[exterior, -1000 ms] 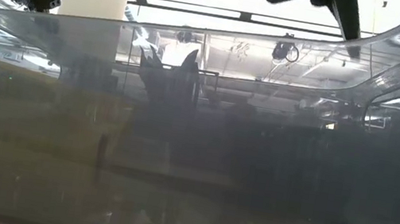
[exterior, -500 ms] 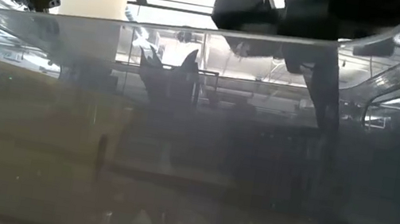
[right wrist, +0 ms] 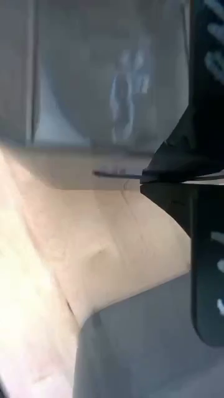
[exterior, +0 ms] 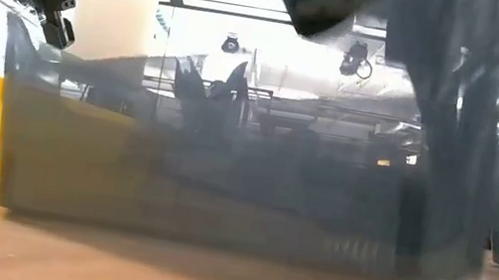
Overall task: Stack baskets on shelf by color
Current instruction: Stack the bottom left gray bin on top of the top gray bin
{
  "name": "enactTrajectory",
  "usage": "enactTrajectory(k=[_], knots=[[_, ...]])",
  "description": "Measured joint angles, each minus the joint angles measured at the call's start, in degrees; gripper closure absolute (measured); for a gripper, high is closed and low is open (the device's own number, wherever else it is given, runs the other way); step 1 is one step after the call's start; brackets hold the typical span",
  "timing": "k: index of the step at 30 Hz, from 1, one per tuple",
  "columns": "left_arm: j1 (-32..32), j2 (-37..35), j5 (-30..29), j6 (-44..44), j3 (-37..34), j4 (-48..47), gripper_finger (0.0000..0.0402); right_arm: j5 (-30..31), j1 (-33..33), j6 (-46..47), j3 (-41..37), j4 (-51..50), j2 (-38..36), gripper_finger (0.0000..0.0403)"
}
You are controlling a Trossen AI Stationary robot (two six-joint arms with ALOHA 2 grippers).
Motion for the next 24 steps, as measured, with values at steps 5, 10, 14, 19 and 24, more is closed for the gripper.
enactTrajectory(k=[5, 10, 14, 19, 24], knots=[[0.0, 0.0, 0.0, 0.3, 0.0, 0.0, 0.0299, 1.4, -0.2, 0.1, 0.0, -1.3, -5.3, 0.0393], [0.0, 0.0, 0.0, 1.5, 0.0, 0.4, 0.0303, 4.8, -1.9, -0.3, 0.1, -4.2, -10.8, 0.0394], [0.0, 0.0, 0.0, 1.5, 0.0, 0.9, 0.0310, 4.3, -6.0, -6.5, 0.1, -8.9, -12.7, 0.0396], [0.0, 0.0, -0.8, 1.6, 0.0, 4.4, 0.0318, 4.1, -14.0, -16.7, 0.0, -13.3, -14.0, 0.0396], [0.0, 0.0, -3.6, 1.9, 0.1, 9.1, 0.0325, 1.8, -22.3, -27.1, 0.0, -12.8, -14.0, 0.0397]])
